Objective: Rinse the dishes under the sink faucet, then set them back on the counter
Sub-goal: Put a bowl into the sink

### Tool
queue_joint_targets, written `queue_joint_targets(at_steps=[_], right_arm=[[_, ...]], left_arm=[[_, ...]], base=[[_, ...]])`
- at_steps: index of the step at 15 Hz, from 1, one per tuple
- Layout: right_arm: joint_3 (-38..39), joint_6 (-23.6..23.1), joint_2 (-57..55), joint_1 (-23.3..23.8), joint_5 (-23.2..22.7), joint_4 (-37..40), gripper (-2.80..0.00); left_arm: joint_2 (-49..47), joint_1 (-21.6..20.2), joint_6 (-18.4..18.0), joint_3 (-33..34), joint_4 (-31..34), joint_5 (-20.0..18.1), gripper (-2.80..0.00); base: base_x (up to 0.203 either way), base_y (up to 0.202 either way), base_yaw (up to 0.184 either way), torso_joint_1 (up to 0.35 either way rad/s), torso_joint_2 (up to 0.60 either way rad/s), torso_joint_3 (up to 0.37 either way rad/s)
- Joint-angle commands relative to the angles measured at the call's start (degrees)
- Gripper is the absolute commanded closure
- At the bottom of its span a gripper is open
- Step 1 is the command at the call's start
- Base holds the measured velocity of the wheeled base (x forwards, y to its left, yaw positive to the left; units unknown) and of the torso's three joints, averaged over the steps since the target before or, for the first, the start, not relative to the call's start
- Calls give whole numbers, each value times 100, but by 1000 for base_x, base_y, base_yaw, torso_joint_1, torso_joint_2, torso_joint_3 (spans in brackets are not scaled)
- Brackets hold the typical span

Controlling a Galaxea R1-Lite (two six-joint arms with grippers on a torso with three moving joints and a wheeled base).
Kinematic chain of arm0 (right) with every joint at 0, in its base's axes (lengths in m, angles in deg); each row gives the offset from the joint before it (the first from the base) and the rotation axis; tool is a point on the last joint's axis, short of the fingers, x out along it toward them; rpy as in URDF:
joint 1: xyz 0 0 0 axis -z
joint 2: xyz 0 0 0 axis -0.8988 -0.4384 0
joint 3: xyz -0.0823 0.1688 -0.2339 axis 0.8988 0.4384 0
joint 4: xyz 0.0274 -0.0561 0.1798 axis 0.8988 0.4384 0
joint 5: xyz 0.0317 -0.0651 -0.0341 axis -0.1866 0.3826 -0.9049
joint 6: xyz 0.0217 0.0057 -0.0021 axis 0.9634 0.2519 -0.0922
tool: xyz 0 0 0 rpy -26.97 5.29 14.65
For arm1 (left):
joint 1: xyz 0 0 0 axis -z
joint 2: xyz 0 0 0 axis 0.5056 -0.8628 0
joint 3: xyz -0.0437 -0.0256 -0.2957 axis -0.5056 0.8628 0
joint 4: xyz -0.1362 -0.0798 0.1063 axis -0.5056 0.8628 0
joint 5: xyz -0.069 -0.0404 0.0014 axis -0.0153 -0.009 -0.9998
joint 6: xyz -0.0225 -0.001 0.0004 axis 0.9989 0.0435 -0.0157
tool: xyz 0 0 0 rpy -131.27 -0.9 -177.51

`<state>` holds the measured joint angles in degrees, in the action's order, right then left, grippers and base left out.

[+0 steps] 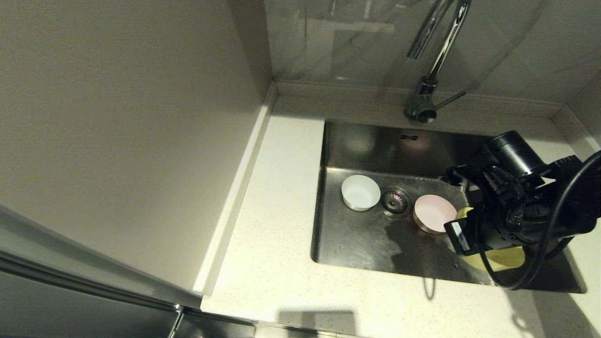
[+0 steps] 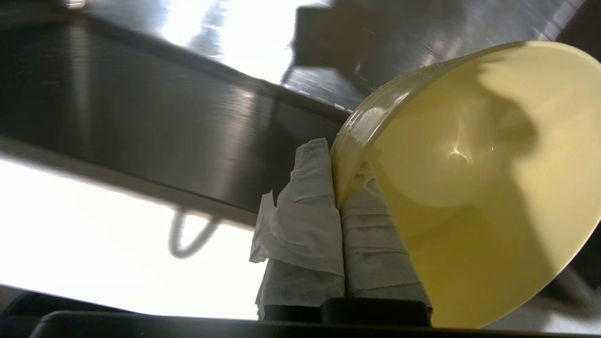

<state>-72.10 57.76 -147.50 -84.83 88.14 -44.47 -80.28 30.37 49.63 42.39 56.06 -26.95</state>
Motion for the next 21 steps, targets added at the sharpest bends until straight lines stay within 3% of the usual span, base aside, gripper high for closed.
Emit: queue_joint_targets(at_steps=[1, 4, 9, 16, 21], right_arm=[[-278, 1, -328, -360, 39, 14, 0], [-912, -26, -763, -593, 296, 11, 0], [-2213, -6, -2023, -723, 1169, 54, 0], [-4282, 580, -3852, -563, 1252, 40, 0], [-4484, 645, -4334, -95, 1256, -285, 0]], left_arm=[[9, 0, 3, 0, -2, 4, 0], [9, 0, 3, 0, -2, 4, 0], [9, 0, 3, 0, -2, 4, 0], [9, 0, 3, 0, -2, 4, 0], [9, 0, 3, 0, -2, 4, 0]], base=[[0, 0, 0, 0, 0, 0], [0, 0, 0, 0, 0, 0], [0, 0, 0, 0, 0, 0], [0, 0, 0, 0, 0, 0], [0, 0, 0, 0, 0, 0]])
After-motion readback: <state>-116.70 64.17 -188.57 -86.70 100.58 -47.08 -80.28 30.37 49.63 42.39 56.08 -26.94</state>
